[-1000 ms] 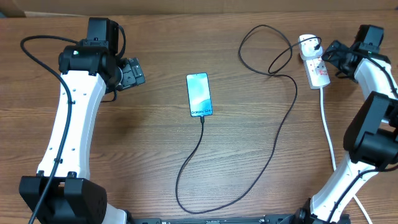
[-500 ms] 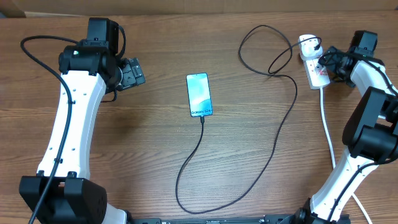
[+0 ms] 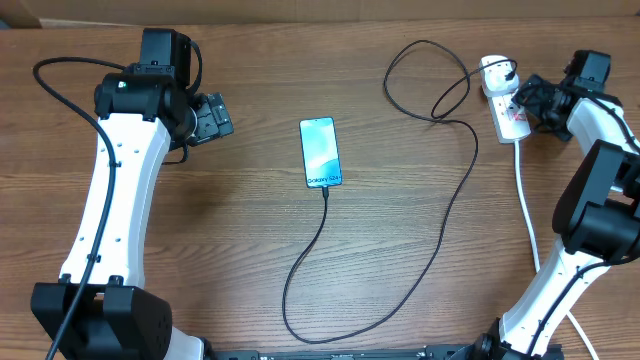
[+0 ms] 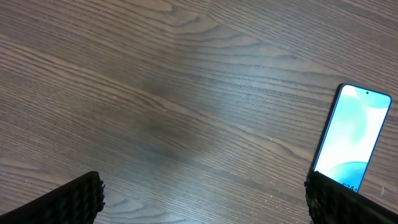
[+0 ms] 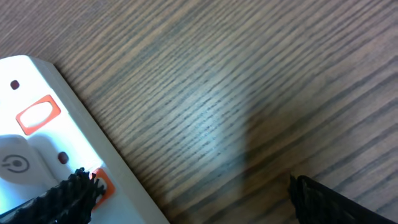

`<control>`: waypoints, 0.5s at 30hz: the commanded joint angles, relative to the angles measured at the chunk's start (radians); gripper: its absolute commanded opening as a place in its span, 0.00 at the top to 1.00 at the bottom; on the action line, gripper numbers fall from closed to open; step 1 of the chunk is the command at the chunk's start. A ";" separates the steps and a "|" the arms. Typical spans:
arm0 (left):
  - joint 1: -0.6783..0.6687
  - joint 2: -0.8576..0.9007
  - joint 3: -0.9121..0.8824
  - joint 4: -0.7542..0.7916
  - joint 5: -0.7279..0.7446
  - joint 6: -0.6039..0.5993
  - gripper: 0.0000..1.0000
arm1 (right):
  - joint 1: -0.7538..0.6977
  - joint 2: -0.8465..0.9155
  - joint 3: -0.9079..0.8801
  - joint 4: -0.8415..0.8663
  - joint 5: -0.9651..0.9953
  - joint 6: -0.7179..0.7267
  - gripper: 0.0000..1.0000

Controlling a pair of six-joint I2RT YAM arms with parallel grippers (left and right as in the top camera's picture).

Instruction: Plug charger to phone and switch on socket

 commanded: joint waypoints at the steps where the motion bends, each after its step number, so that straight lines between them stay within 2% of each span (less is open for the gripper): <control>1: 0.000 0.005 0.000 0.001 -0.020 -0.011 0.00 | 0.012 0.019 -0.003 -0.026 -0.034 -0.017 0.00; 15: 0.000 0.005 0.000 0.000 -0.020 -0.011 0.00 | 0.012 0.019 -0.003 -0.026 -0.076 -0.044 0.00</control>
